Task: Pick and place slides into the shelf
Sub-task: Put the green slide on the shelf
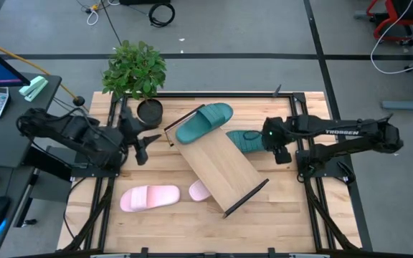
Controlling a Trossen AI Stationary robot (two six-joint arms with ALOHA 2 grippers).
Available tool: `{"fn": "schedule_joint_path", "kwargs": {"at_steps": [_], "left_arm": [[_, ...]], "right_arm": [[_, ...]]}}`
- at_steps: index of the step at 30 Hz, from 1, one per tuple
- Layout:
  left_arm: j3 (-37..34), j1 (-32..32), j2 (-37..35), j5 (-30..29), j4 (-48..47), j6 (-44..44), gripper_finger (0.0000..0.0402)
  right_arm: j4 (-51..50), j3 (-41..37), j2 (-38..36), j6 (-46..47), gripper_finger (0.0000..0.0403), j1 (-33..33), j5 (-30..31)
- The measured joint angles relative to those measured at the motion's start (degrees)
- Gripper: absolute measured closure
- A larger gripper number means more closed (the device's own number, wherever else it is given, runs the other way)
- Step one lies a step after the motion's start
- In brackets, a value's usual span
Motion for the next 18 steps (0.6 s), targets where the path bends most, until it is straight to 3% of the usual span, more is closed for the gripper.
{"fn": "schedule_joint_path", "kwargs": {"at_steps": [7, 18], "left_arm": [[-0.02, 0.0, 2.97, 0.0, -0.1, -0.05, 0.0244], [-0.02, 0.0, 3.3, 0.0, 0.09, -0.15, 0.0243]], "right_arm": [[7.26, -5.32, -0.73, 0.36, 0.0201, 6.99, 11.89], [12.67, -7.39, 0.39, 3.71, 0.0173, 14.46, 13.85]]}}
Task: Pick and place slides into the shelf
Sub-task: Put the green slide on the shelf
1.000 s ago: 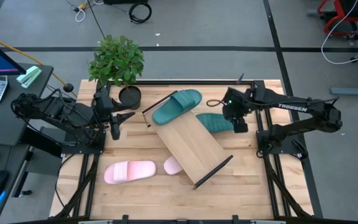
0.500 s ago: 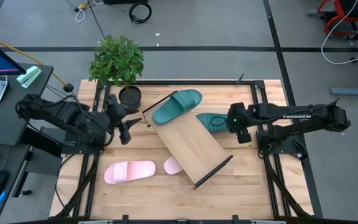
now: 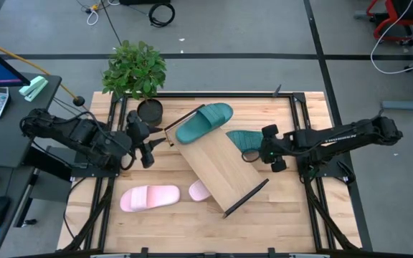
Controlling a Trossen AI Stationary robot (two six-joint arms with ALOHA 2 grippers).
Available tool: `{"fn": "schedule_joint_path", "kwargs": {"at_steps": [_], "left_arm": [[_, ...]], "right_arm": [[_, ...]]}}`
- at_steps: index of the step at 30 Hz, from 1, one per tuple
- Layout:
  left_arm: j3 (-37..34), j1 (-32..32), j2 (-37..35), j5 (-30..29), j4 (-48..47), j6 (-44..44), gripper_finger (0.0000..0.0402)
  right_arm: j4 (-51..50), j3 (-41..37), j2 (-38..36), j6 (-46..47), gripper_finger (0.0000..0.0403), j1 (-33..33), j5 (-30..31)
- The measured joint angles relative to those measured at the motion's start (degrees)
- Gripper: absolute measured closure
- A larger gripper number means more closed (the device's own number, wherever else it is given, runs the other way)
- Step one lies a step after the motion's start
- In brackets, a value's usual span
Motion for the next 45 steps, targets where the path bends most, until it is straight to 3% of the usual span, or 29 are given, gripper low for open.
{"fn": "schedule_joint_path", "kwargs": {"at_steps": [12, 18, 30, 35, 41, 45], "left_arm": [[0.0, 0.0, 0.0, 0.0, 0.04, 0.0, 0.0249], [0.0, 0.0, 0.0, 0.0, 0.05, 0.0, 0.0244], [0.0, -0.07, 0.0, 0.44, 0.07, -0.42, 0.0248], [0.0, -0.07, 0.0, 0.46, 0.07, -0.44, 0.0246], [0.0, -0.07, 0.0, 0.46, 0.07, -0.46, 0.0252], [0.0, -0.07, 0.0, 0.46, 0.07, -0.48, 0.025]], "right_arm": [[2.91, -0.02, 6.32, 1.33, 0.0142, -0.22, 3.05], [6.85, 0.0, 9.38, 4.09, 0.0144, -1.19, 6.06], [13.29, -1.64, 14.75, 7.2, 0.0151, -2.07, 6.2], [13.37, -1.62, 15.91, 10.39, 0.0209, -2.07, 5.98], [12.11, -1.6, 15.21, 10.88, 0.0348, -2.07, 5.24], [11.32, -1.7, 13.36, 10.96, 0.0356, -2.09, 5.0]]}}
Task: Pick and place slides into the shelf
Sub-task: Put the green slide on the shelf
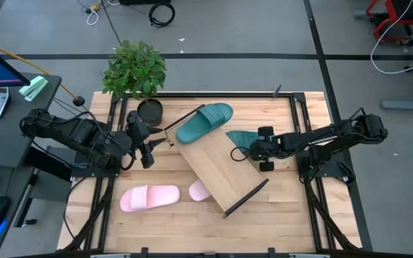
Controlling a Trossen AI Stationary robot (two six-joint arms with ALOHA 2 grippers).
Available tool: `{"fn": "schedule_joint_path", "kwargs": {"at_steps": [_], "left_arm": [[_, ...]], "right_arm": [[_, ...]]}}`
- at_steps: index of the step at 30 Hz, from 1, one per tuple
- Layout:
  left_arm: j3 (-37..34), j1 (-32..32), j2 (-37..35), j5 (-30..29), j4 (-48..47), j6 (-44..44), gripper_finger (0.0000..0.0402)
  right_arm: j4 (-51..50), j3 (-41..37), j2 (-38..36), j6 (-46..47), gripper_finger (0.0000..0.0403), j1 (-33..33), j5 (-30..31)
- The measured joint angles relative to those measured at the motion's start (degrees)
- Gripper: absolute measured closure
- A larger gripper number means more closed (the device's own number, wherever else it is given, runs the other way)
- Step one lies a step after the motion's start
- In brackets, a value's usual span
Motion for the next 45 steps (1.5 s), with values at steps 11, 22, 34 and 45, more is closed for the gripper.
{"fn": "schedule_joint_path", "kwargs": {"at_steps": [11, 22, 34, 45], "left_arm": [[0.0, 0.0, 0.0, 0.01, 0.01, -1.1, 0.0257], [0.0, 0.02, 0.0, 0.02, 0.0, -1.09, 0.0249], [0.0, 0.04, 0.0, 0.0, 0.0, -1.03, 0.025], [0.0, 0.09, 0.0, 0.0, -0.02, -0.38, 0.0255]], "right_arm": [[-4.95, 2.35, -3.19, 2.84, 0.0383, -1.05, 0.35], [-8.29, 4.17, -5.93, 5.18, 0.039, -3.95, 0.62], [-8.16, 4.26, -6.91, 6.63, 0.0401, -19.6, 4.97], [-8.27, 11.22, -12.38, 6.92, 0.0399, -30.64, 2.19]]}}
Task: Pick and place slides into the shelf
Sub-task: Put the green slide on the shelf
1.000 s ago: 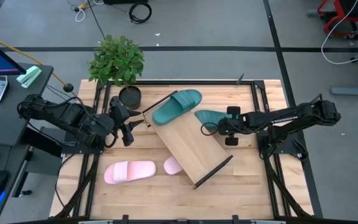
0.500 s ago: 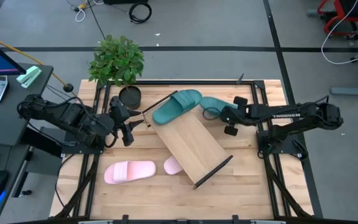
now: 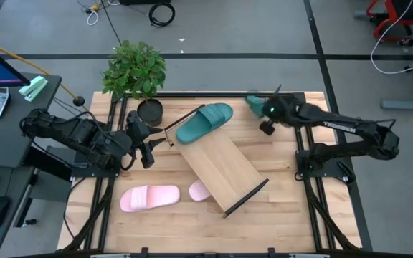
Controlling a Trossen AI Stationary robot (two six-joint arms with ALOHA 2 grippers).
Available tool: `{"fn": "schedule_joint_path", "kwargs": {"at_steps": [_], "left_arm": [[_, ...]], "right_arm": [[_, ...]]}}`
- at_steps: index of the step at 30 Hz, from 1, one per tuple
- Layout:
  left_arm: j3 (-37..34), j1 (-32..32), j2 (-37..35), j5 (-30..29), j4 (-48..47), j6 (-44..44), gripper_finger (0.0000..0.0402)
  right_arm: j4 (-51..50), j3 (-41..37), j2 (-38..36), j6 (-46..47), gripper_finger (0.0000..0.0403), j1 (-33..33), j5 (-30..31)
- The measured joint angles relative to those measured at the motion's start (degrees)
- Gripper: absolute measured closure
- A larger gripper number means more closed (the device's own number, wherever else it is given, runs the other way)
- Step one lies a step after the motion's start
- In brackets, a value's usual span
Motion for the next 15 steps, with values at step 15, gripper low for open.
{"fn": "schedule_joint_path", "kwargs": {"at_steps": [15], "left_arm": [[0.0, 0.0, -0.01, -0.01, -0.02, -0.61, 0.0261]], "right_arm": [[-13.71, 19.44, -0.35, 11.3, 0.0401, -1.28, -11.78]]}}
